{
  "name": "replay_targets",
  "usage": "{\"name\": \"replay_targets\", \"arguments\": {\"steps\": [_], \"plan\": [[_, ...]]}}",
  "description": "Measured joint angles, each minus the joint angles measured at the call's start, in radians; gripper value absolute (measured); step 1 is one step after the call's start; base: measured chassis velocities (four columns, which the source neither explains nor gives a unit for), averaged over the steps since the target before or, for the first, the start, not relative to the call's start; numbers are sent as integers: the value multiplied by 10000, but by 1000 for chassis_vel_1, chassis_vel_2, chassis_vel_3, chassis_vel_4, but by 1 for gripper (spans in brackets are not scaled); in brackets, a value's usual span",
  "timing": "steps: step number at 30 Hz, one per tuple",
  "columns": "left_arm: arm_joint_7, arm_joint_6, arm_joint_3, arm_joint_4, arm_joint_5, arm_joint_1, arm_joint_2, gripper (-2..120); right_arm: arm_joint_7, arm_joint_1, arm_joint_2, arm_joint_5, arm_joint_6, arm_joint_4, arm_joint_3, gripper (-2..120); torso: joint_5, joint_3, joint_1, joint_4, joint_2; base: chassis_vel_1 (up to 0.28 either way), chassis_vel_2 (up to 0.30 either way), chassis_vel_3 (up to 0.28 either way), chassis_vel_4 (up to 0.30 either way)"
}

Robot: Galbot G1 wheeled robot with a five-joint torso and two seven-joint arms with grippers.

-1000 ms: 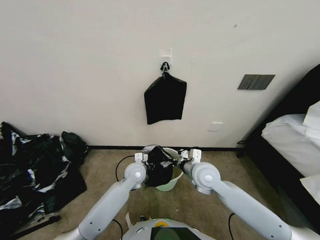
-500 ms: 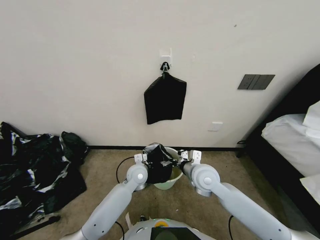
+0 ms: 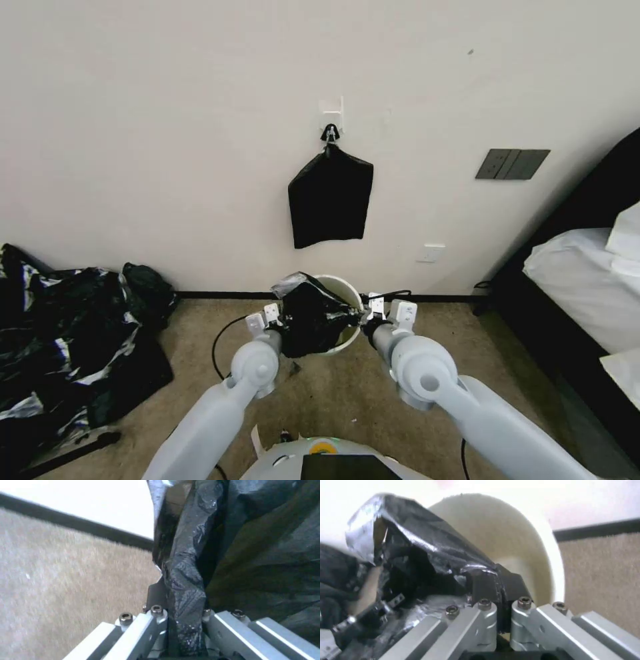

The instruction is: Place a trash bag onto the trash bin.

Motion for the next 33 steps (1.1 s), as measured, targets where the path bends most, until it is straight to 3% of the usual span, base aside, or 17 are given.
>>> {"name": "replay_targets", "arguments": {"steps": [5,10,19,23,33], "plan": [[671,-121,-432,-279,394,413,402,1,-12,1,-132,36,7,291,650,0,0,0,0,0,0,0,0,0,0],[926,-212,-668,-384,447,562,545,1,-44,0,-320,369,-23,263,1236,0,-1,0,0,2,0,0,0,0,0],[2024,-605,-1001,-786,394,904,571,1,-917,-75,-478,1613,-330,-574,2443,0,1,0,0,0,0,0,0,0,0],[2405,-711,-1089,-965,363,1042,585,1,-1526,-122,-482,1691,-517,-1053,2637,0,1,0,1,0,0,0,0,0,0],[3082,-943,-1396,-1060,310,1267,629,1,-1717,-123,-502,2168,-730,-1509,2798,0,1,0,0,1,0,0,0,0,0]]}}
